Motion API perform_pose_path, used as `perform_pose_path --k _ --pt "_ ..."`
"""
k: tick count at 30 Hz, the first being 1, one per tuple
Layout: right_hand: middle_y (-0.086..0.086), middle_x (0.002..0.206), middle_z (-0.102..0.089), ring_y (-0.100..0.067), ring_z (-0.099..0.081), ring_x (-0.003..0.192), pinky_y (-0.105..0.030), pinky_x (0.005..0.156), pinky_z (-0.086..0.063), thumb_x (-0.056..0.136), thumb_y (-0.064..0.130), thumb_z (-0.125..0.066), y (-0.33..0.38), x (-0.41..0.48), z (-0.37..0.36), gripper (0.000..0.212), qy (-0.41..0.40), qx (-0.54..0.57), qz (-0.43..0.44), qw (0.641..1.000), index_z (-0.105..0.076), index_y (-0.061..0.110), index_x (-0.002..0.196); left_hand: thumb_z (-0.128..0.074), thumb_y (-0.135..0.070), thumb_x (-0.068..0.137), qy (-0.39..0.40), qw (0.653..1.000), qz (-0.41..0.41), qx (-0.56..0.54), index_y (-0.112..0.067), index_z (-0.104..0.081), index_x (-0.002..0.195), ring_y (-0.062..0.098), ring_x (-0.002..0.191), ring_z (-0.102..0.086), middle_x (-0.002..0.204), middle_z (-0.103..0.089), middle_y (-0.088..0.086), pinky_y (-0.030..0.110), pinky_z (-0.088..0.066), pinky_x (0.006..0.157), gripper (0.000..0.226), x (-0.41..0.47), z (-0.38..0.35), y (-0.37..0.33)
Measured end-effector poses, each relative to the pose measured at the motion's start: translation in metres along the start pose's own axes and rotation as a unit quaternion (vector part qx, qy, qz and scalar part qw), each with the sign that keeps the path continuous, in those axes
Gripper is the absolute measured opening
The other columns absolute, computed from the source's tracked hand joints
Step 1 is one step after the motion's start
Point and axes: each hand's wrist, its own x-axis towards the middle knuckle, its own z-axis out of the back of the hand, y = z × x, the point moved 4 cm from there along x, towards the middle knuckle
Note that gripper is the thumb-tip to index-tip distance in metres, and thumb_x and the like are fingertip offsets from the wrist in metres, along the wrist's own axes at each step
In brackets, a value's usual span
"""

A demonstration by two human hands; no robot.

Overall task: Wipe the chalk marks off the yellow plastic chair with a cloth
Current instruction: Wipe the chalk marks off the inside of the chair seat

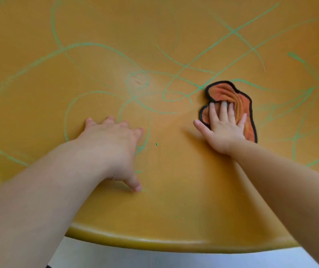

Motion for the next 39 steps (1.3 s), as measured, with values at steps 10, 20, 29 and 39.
perform_pose_path --k 10,20,29,39 --pt "0.008 0.171 0.013 -0.019 0.016 0.157 -0.063 0.118 0.021 0.077 0.089 0.01 0.102 -0.094 -0.013 0.099 0.044 0.06 0.174 0.982 0.001 0.04 0.162 -0.064 -0.078 0.069 -0.061 0.997 0.005 -0.048 -0.039 -0.04 0.143 0.023 0.137 -0.043 0.149 -0.044 -0.008 0.046 -0.044 0.106 0.087 -0.002 0.014 0.005" --pt "-0.011 0.168 0.024 -0.042 0.024 0.153 -0.062 0.122 0.011 0.081 0.092 -0.012 0.086 0.015 -0.014 0.104 -0.062 0.048 0.038 0.996 0.014 0.032 0.162 -0.057 -0.07 0.081 -0.05 0.998 0.028 -0.007 -0.039 -0.044 0.139 0.021 0.137 -0.04 0.147 -0.045 -0.01 0.049 -0.036 0.111 0.066 -0.004 0.015 0.014" --pt "0.004 0.168 0.027 -0.024 0.028 0.154 -0.051 0.125 0.012 0.093 0.079 -0.015 0.138 -0.067 -0.032 0.086 -0.023 0.078 0.248 0.965 0.009 0.034 0.162 -0.046 -0.05 0.099 -0.094 0.991 0.08 -0.056 -0.03 -0.052 0.093 0.025 0.103 -0.052 0.117 -0.062 -0.001 0.031 -0.037 0.078 0.022 -0.015 0.032 0.028" --pt "0.0 0.17 0.021 -0.028 0.019 0.156 -0.059 0.124 0.007 0.094 0.077 -0.014 0.011 0.027 -0.005 0.085 -0.086 0.009 0.021 0.996 0.002 0.031 0.164 -0.04 -0.044 0.102 -0.114 0.989 0.067 -0.061 -0.031 -0.059 0.105 0.021 0.099 -0.048 0.116 -0.061 -0.006 0.032 -0.038 0.078 0.023 -0.015 0.024 0.04"
